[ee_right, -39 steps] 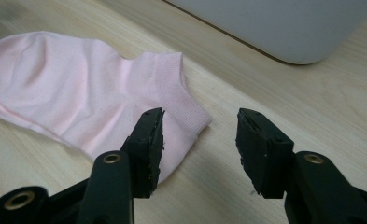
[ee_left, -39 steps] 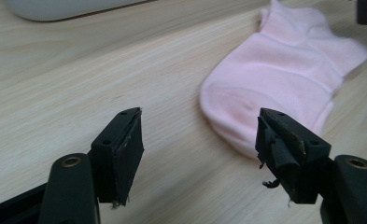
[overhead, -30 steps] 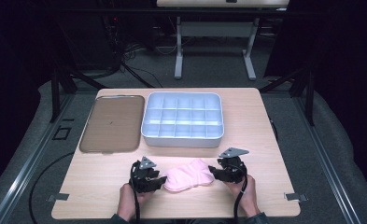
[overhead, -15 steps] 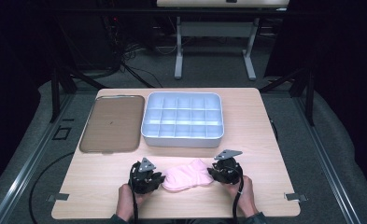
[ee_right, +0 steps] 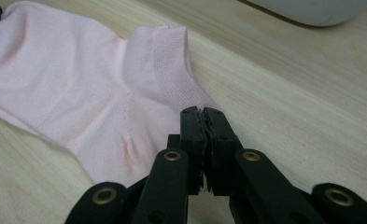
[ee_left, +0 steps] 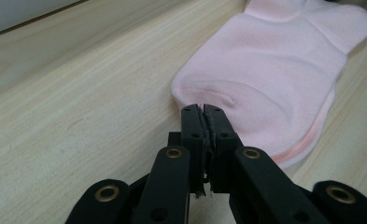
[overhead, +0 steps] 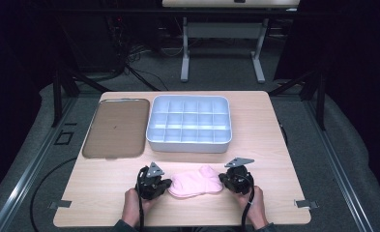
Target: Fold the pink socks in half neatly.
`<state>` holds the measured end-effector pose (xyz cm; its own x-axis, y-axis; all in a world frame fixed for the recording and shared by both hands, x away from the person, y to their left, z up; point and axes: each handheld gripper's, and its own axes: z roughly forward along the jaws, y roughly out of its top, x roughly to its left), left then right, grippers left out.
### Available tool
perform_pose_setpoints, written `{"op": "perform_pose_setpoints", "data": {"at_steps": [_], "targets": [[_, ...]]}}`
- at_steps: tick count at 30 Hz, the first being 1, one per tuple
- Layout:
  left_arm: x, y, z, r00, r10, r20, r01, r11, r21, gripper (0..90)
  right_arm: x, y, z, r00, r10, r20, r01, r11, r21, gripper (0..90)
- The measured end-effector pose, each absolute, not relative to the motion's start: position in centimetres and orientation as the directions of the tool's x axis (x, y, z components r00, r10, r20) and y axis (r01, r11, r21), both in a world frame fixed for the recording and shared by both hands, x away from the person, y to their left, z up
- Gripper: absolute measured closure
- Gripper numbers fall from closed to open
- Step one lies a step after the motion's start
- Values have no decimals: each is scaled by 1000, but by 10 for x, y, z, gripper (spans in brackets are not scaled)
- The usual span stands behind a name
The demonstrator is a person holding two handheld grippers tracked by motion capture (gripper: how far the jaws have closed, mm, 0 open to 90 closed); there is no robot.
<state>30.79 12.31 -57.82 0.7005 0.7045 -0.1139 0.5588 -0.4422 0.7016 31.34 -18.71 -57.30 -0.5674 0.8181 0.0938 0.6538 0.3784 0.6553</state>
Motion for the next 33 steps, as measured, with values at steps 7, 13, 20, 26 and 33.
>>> {"op": "perform_pose_setpoints", "data": {"at_steps": [7, 13, 20, 26, 33], "targets": [[313, 124, -582, 711, 690, -135, 547, -421, 724, 875, 304, -197, -573, -560, 823, 98, 653, 366, 663, 830], [309, 128, -587, 716, 685, -134, 519, -394, 758, 875, 307, -206, -567, -563, 815, 140, 631, 315, 709, 697], [309, 131, -590, 721, 676, -149, 513, -376, 772, 872, 314, -196, -576, -600, 793, 102, 621, 382, 684, 733], [311, 133, -590, 715, 678, -173, 528, -361, 769, 873, 313, -197, -575, -594, 794, 127, 634, 366, 681, 826], [312, 134, -590, 714, 675, -187, 536, -355, 766, 872, 308, -198, -571, -588, 799, 125, 628, 354, 693, 801]]}}
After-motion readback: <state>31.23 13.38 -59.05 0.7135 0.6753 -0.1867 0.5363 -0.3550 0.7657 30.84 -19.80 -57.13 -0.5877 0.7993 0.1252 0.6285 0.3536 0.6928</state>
